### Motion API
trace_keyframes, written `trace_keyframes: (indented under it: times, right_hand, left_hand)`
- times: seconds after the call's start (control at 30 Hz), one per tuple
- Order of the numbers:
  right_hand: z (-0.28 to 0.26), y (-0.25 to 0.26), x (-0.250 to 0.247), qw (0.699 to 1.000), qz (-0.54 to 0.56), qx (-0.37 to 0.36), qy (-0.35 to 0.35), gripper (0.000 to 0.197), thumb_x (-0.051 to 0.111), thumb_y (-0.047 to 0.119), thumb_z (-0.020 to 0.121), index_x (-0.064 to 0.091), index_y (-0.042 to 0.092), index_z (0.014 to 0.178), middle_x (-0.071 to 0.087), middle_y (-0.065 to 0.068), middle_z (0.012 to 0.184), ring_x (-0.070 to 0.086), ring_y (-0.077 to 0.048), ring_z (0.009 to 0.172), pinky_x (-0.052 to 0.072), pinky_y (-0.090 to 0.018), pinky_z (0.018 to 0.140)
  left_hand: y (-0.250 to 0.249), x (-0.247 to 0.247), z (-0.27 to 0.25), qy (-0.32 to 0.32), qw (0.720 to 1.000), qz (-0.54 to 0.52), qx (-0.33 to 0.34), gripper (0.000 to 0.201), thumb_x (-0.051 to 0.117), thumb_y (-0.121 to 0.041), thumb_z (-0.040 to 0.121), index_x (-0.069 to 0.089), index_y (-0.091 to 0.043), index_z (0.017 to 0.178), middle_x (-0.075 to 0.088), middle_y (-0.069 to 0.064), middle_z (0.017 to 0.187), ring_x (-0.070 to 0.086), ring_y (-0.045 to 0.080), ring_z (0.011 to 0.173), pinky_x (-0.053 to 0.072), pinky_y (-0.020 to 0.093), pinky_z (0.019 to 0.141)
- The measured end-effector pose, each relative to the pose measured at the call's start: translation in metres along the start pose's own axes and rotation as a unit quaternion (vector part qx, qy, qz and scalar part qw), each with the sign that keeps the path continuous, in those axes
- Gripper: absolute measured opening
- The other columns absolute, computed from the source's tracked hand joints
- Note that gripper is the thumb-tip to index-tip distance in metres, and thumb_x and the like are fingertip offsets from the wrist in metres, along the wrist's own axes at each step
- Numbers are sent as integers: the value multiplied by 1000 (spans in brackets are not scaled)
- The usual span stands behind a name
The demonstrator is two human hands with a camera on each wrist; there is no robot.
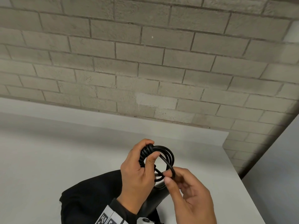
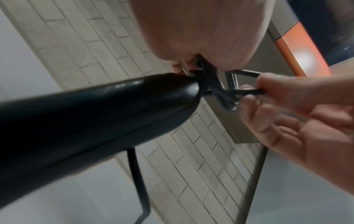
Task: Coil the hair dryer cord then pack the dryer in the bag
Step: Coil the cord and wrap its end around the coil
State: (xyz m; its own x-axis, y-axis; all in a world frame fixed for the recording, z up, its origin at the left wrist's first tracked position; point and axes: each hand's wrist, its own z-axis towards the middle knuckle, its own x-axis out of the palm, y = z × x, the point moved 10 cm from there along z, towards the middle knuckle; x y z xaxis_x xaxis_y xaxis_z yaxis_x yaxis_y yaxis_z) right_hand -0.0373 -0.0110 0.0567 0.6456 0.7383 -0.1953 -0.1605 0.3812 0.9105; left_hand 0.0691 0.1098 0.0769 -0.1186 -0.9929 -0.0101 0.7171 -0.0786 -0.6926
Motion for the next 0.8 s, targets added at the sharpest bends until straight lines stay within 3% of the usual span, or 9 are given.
trace_keyframes:
  times: [0.1,0.2,0.27,0.33,0.43,0.57,0.63,0.73,0.8]
  right_hand:
    - [3,-7,2,987,133,81,45,11,82,23,71,74,21,78,73,-10,76,69,-17,74,56,-25,72]
    - [-1,-22,14,926,312,174,120,57,91,48,44,71,1,68,61,-14,59,67,-29,70,57,-31,72]
    - [-2,-26,15,903,367,185,127,60,90,53,45,67,0,58,51,-14,51,64,-33,66,57,-34,71]
    - [-1,-29,12,897,392,155,133,58,86,55,56,65,1,59,50,-9,51,62,-31,67,55,-36,76]
    - [-9,-30,17,916,351,93,172,38,88,46,61,69,14,70,66,-4,71,67,-22,84,53,-33,83]
    - [-17,-44,15,962,244,54,105,34,91,43,54,66,25,65,72,-6,106,67,-25,106,55,-31,85]
    - [-19,-45,11,971,228,49,58,37,89,51,51,65,25,61,74,-11,103,69,-26,103,57,-30,82]
    - [-17,-40,2,962,265,57,26,47,91,53,44,69,18,65,74,-23,79,74,-28,87,58,-24,74]
    - [-15,-49,-3,950,299,81,37,50,93,50,43,73,16,72,69,-26,65,74,-32,74,59,-27,70]
  left_hand:
    - [2,-2,2,-11,1000,13,-1,21,54,-45,92,56,-36,111,63,-15,91,62,1,78,45,8,70]
    - [1,-2,2,-13,1000,8,3,27,47,-56,94,55,-36,110,63,-14,93,63,1,80,46,9,71]
    - [-4,2,-1,0,1000,2,14,28,46,-56,95,56,-34,108,62,-16,94,64,2,81,49,13,70]
    - [-6,5,-3,5,1000,-6,15,26,47,-56,94,56,-35,107,63,-16,95,64,4,82,51,16,71]
    - [-4,6,-2,2,1000,-2,9,25,48,-56,94,54,-37,108,62,-17,94,63,4,82,49,14,72]
    - [-7,8,-2,8,1000,1,16,23,48,-55,94,54,-37,107,62,-18,94,63,2,82,47,10,72]
    - [-7,11,-3,14,1000,1,17,22,48,-54,94,55,-37,107,62,-17,94,63,2,82,47,10,73]
    - [-2,10,0,10,1000,-1,6,23,49,-54,94,56,-36,107,62,-17,93,63,3,81,47,11,72]
    - [2,8,2,8,1000,-3,-1,18,51,-50,93,55,-38,106,63,-16,91,63,4,80,46,10,71]
